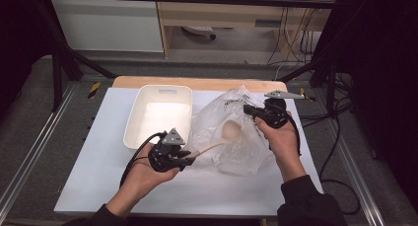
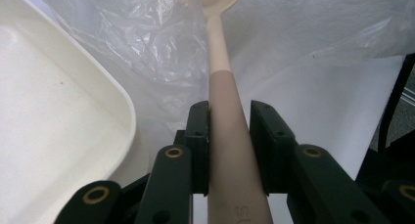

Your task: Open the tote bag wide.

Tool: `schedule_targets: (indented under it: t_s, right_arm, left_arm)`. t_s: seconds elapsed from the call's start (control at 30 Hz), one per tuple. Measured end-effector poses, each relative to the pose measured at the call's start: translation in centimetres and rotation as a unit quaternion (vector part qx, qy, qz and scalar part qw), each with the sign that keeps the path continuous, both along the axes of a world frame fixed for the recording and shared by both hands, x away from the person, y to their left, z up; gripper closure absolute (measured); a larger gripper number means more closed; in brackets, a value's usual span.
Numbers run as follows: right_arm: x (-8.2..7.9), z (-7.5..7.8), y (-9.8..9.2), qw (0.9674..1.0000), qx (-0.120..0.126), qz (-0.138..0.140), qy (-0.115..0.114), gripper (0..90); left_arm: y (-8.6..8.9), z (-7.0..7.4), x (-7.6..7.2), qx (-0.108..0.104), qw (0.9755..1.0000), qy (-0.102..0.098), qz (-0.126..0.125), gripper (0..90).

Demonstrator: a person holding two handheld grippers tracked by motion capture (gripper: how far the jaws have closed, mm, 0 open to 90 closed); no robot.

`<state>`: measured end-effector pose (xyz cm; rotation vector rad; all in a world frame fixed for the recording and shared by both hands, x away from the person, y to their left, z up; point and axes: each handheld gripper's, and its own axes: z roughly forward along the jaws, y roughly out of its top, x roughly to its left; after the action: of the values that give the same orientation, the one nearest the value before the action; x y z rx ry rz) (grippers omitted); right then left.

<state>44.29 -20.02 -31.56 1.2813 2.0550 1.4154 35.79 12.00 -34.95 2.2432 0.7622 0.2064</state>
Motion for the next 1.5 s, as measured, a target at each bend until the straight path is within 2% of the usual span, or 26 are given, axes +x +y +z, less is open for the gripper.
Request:
schedule_targets:
  t_s: [0.27,0.37,0.43,0.63,0.9,1.03,1.13,1.37,1.5]
  right_arm:
    - [-0.3,0.8,-0.1,1.0,-0.005,0.0,-0.006,90.0]
    - [-0.2,0.6,0.0,1.0,-0.008,0.001,-0.005,90.0]
    - [-0.1,0.5,0.1,1.0,-0.001,0.003,-0.002,90.0]
    - [0.0,0.4,0.4,1.0,0.001,0.004,-0.002,90.0]
    - [-0.5,0.5,1.0,0.9999,0.003,0.009,-0.005,90.0]
    - [-0.4,0.5,1.1,0.9999,0.002,0.011,-0.003,90.0]
    - [-0.5,0.5,1.2,0.9999,-0.003,0.012,0.0,90.0]
    - [-0.6,0.6,0.9,0.9999,0.008,0.008,-0.003,90.0]
    - [-0.7,0.6,0.8,0.9999,0.012,0.008,-0.005,90.0]
  left_arm:
    - [-0.5,-0.1,0.7,-0.006,1.0,-0.002,0.005,70.4]
    - [-1.3,0.2,0.8,-0.014,0.9999,-0.005,0.003,70.4]
    - [-1.9,0.4,0.8,-0.015,0.9998,-0.01,0.002,70.4]
    - [-3.1,0.6,1.0,-0.005,0.9998,-0.017,-0.003,70.4]
    - [-4.0,-0.8,2.1,-0.011,0.9997,-0.017,0.015,70.4]
    - [-4.5,-0.7,2.2,-0.012,0.9997,-0.017,0.011,70.4]
    - [-5.3,-0.6,2.0,-0.002,0.9996,-0.028,0.008,70.4]
    - [-6.6,-1.1,2.1,0.0,0.9996,-0.026,0.007,70.4]
    - [-7.7,-1.3,2.4,0.009,0.9994,-0.034,0.005,70.4]
